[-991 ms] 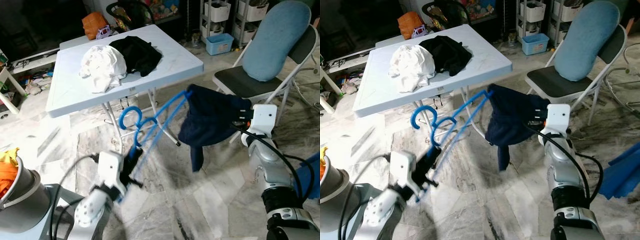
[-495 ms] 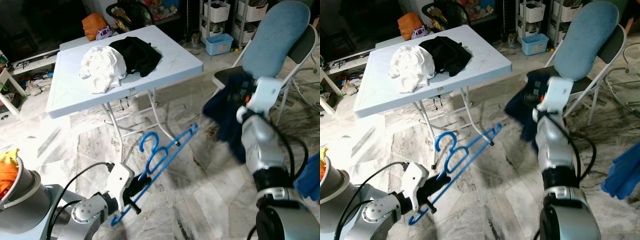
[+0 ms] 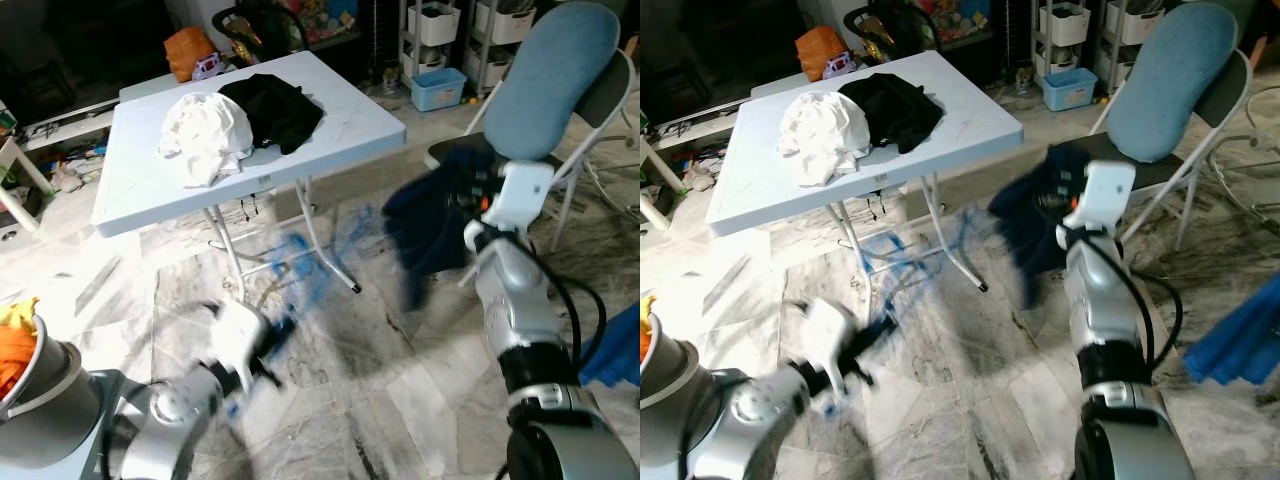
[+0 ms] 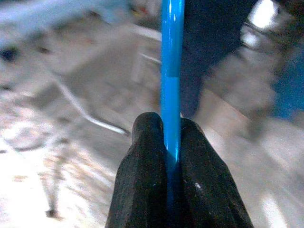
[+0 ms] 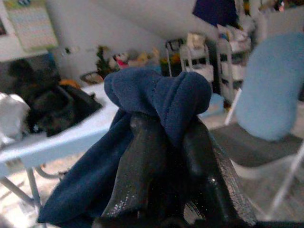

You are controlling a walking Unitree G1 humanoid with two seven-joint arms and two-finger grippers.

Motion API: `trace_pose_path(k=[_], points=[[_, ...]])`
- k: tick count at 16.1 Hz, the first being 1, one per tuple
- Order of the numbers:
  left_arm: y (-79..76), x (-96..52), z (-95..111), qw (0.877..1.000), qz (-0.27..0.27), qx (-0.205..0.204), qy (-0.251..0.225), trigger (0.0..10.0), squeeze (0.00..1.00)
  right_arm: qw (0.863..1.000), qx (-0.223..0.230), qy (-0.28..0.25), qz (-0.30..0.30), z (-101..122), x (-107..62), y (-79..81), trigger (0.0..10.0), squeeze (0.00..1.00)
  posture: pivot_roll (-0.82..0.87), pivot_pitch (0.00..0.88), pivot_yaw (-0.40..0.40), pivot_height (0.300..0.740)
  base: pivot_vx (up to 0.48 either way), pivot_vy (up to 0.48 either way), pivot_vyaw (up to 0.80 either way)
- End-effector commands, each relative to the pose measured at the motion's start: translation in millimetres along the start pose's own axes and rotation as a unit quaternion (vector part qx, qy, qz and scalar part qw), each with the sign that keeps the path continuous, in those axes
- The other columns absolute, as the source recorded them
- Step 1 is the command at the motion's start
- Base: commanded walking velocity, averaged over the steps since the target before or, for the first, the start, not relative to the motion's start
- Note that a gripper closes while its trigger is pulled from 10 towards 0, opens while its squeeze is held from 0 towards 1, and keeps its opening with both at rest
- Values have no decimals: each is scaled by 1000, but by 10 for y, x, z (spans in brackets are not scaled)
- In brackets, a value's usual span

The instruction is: Hang hanger

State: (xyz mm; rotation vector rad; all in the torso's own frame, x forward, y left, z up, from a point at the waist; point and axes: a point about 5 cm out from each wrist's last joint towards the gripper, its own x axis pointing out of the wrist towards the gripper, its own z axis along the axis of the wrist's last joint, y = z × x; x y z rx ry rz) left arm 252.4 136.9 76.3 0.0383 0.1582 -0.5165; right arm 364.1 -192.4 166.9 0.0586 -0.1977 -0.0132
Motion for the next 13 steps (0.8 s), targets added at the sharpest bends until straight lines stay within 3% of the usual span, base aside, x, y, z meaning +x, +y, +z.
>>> trace_pose_path(k=[1,2,3,4,5,6,8,10,13], points=[[138,-94,34,996,85,-11,-21,10000,0,1000,-8,-7,12,28,-48,18,0,0,-109,0,140,740,0,0,0],[195,-165,43,987,156,3,-28,10000,0,1000,-10,3,18,-36,-120,-7,0,0,-107,0,140,740,0,0,0],[210,-210,47,982,186,8,-34,10000,0,1000,-16,9,23,-71,-169,-18,0,0,-107,0,140,740,0,0,0],[224,-249,27,977,208,20,-29,10000,0,999,-15,16,27,-110,-219,-22,1333,0,-96,0,140,740,0,0,0],[244,-280,-5,973,231,21,-20,10000,0,999,-12,22,37,-142,-281,-10,6118,0,-95,0,140,740,0,0,0],[264,-274,-20,970,241,11,-18,10000,0,998,-19,30,52,-177,-364,20,10000,0,-92,0,137,740,0,0,0],[310,-217,29,967,253,-3,-30,10000,0,996,-38,44,71,-227,-482,53,10000,0,-97,0,139,740,0,0,0],[381,-123,168,960,274,-8,-52,10000,0,990,-67,77,94,-322,-745,16,10000,0,-108,0,157,740,0,0,0],[414,-115,198,964,261,9,-49,10000,0,985,-96,102,100,-360,-838,-94,10000,0,-129,0,175,740,0,0,0]])
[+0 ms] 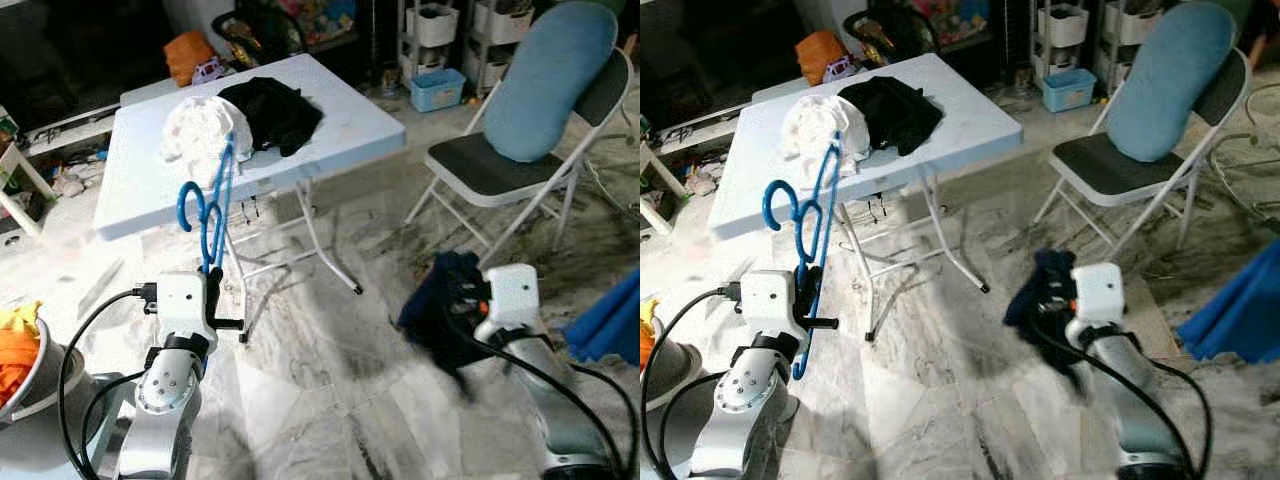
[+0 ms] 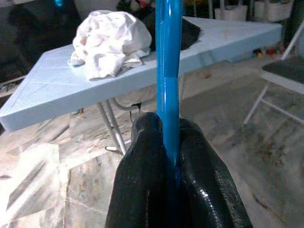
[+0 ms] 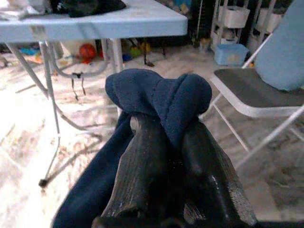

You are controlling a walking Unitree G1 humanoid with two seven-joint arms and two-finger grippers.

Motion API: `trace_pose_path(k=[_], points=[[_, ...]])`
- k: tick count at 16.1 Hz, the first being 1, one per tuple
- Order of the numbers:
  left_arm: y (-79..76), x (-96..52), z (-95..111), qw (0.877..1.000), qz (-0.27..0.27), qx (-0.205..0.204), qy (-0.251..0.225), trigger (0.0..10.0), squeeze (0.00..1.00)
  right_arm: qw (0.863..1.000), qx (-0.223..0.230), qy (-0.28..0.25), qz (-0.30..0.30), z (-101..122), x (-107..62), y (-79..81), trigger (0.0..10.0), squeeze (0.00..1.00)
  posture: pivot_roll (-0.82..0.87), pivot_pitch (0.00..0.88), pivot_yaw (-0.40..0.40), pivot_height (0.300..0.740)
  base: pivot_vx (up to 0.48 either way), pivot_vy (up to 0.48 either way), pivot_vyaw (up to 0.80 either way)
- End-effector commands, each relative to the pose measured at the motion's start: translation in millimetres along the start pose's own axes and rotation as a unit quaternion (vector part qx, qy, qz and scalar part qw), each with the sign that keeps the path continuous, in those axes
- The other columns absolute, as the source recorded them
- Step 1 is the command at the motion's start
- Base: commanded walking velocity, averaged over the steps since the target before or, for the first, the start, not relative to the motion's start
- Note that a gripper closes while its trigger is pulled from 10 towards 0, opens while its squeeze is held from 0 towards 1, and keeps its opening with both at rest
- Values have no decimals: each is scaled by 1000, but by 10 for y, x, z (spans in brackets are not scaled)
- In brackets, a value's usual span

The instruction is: Hang hanger

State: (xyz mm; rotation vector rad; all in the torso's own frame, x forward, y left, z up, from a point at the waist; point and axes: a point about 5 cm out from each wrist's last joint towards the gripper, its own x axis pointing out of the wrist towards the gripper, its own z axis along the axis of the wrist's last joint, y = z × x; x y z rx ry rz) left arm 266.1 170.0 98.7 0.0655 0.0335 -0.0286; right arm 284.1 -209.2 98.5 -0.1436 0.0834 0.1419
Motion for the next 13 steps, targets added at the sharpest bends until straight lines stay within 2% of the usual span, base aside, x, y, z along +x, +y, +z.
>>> trace_pose_path(k=[1,4,7,8,9,10,11,12,13], points=[[85,0,-27,1000,-17,20,15,10000,0,1000,3,-24,13,185,72,21,10000,0,-126,0,169,740,0,0,0],[90,-24,-46,998,-46,27,30,10000,0,1000,-7,-10,-6,199,146,10,10000,0,-117,0,152,740,0,0,0],[12,-110,-94,999,-31,5,31,10000,0,999,-5,-43,-16,278,182,79,10000,0,-116,0,142,740,0,0,0],[-12,-176,-155,999,-24,-7,36,10000,0,998,21,-45,-34,281,166,103,10000,0,-115,0,141,740,0,0,0],[-9,-219,-225,999,-21,-2,46,10000,0,998,16,-54,-24,303,145,151,10000,0,-105,0,142,740,0,0,0],[46,-229,-243,999,-4,35,40,10000,0,996,68,-58,-16,327,141,170,10000,0,-101,0,141,740,0,0,0],[161,-239,-254,998,46,-12,49,10000,0,996,36,-74,-32,382,159,123,10000,0,-92,0,138,740,0,0,0],[192,-250,-243,997,60,-23,48,10000,0,996,27,-77,-34,384,172,110,10000,0,-92,0,138,740,0,0,0],[159,-270,-203,999,38,-11,35,10000,0,996,33,-74,-32,379,203,135,10000,0,-83,0,130,740,0,0,0]])
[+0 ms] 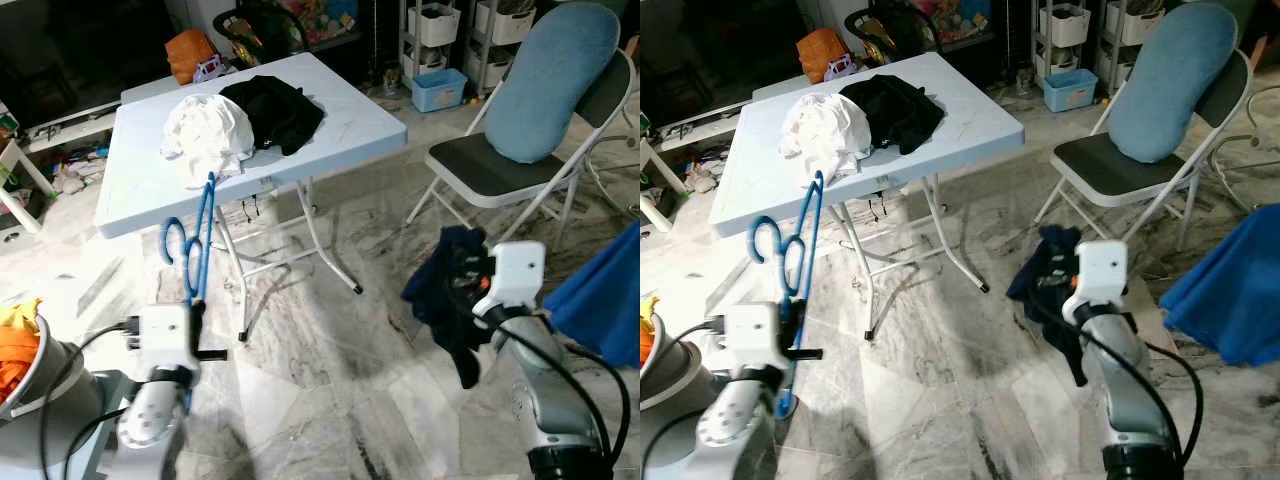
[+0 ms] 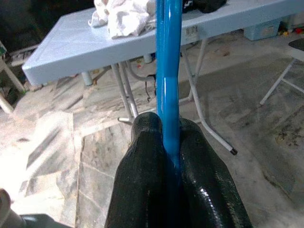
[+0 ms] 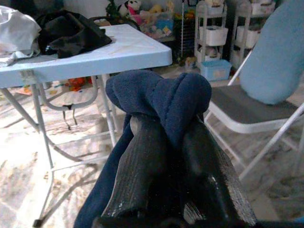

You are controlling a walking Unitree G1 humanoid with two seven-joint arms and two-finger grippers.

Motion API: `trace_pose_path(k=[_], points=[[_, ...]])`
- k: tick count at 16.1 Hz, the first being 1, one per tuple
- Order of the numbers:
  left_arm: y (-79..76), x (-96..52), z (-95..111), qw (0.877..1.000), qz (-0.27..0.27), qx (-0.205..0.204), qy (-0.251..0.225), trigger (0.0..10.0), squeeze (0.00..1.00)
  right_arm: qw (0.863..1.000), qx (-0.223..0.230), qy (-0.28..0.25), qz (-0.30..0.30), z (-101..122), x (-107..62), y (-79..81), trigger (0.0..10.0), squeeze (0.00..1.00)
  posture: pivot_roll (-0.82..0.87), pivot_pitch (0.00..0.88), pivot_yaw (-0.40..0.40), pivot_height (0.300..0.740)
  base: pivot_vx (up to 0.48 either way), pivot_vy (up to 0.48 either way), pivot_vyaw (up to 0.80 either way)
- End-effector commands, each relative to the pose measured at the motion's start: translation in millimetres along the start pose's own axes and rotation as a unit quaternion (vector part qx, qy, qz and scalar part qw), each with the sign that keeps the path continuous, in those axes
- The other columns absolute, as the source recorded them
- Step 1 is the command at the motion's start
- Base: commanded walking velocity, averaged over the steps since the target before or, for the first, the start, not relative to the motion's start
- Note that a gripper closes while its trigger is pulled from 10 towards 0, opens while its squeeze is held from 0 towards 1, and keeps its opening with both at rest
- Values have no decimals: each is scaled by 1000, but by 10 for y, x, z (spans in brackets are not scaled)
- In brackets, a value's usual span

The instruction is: Hang hanger

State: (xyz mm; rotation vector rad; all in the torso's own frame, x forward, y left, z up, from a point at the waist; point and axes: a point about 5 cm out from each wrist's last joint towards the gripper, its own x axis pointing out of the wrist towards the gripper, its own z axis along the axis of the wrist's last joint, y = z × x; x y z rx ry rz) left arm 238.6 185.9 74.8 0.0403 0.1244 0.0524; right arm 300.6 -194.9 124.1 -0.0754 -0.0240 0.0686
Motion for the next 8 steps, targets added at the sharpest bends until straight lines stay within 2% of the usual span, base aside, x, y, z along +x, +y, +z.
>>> trace_pose_path(k=[1,3,5,8], points=[[-5,-10,56,1000,-12,7,-13,10000,0,1000,-7,-24,19,94,53,107,10000,0,-83,0,130,740,0,0,0],[-56,23,72,1000,-17,-3,-17,10000,0,999,3,-25,33,103,54,203,10000,0,-88,0,135,740,0,0,800],[-84,81,130,999,-13,-19,-25,10000,0,999,12,-27,29,108,65,233,10000,0,-92,0,138,740,0,0,694],[-87,94,159,999,-10,-27,-27,10000,0,999,20,-33,34,136,86,267,10000,0,-95,0,143,740,0,0,0]])
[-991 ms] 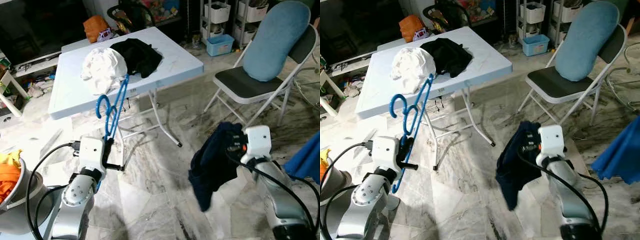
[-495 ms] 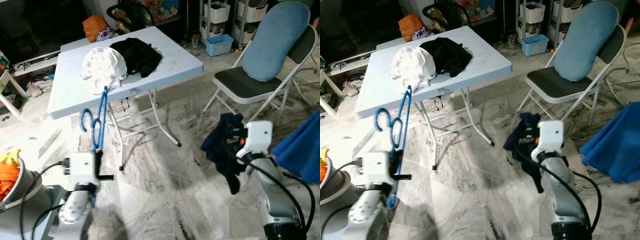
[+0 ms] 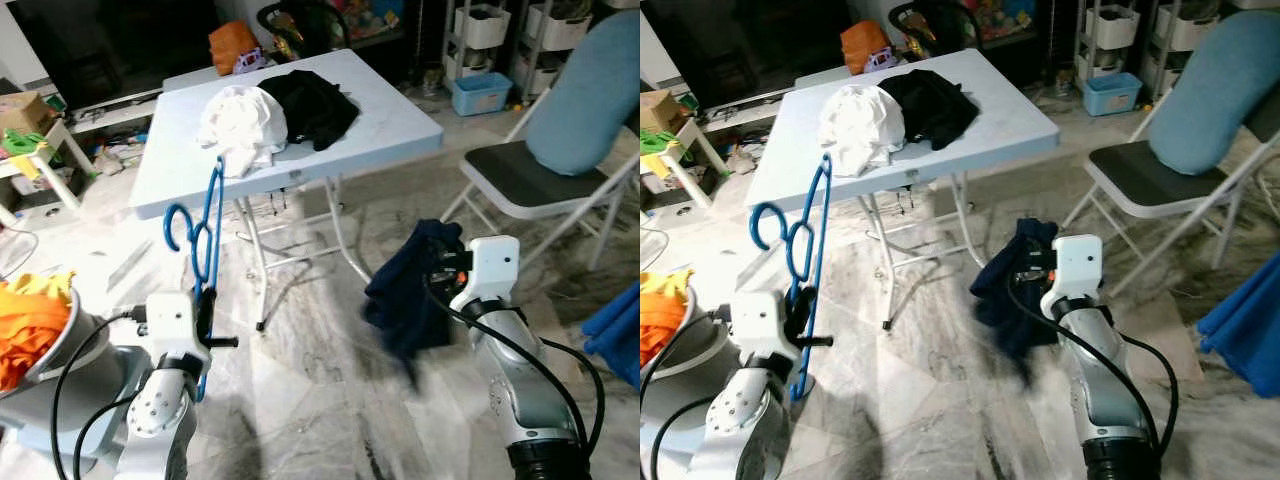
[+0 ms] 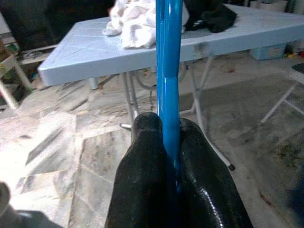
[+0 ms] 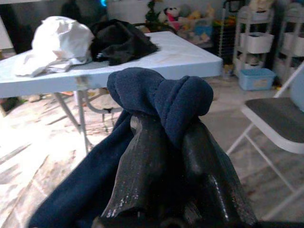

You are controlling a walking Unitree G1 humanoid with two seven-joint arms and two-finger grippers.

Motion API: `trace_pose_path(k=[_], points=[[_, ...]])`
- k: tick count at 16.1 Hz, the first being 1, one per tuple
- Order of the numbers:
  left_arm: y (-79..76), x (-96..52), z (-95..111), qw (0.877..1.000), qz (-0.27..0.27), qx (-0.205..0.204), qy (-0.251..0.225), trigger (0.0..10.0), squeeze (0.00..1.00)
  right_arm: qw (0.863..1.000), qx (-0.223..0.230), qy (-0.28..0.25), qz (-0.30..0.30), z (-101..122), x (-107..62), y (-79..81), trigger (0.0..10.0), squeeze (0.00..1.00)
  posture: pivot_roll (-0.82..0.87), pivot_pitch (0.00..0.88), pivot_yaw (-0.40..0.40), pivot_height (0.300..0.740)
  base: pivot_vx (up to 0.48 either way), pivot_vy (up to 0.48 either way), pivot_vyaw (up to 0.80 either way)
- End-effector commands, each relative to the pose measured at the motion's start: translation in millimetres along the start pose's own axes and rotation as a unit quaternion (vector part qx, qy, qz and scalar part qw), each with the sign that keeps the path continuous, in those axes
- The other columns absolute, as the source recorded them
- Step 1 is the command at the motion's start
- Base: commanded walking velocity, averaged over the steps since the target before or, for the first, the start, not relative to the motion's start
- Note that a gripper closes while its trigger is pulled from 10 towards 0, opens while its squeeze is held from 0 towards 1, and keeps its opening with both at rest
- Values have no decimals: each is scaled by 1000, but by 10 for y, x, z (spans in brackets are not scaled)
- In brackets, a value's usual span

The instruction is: Hang hanger

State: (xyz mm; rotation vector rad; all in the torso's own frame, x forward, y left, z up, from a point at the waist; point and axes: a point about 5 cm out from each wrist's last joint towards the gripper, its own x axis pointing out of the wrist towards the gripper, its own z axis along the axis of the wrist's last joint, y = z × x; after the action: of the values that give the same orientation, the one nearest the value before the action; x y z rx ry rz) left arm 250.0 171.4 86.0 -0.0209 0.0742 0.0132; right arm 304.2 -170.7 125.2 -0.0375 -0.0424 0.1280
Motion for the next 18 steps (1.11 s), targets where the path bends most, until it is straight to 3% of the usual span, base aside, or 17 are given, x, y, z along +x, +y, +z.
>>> trace_pose_path(k=[1,6,18], points=[[55,-2,33,1000,10,3,-3,10000,0,1000,0,-22,5,108,35,32,10000,0,-94,0,142,740,0,0,0],[45,-9,28,1000,11,-3,1,10000,0,999,13,-29,21,138,62,71,10000,0,-92,0,137,740,282,0,0],[12,29,74,1000,12,-18,-2,10000,0,999,14,-26,38,112,112,154,10000,0,-78,0,125,740,366,258,0]])
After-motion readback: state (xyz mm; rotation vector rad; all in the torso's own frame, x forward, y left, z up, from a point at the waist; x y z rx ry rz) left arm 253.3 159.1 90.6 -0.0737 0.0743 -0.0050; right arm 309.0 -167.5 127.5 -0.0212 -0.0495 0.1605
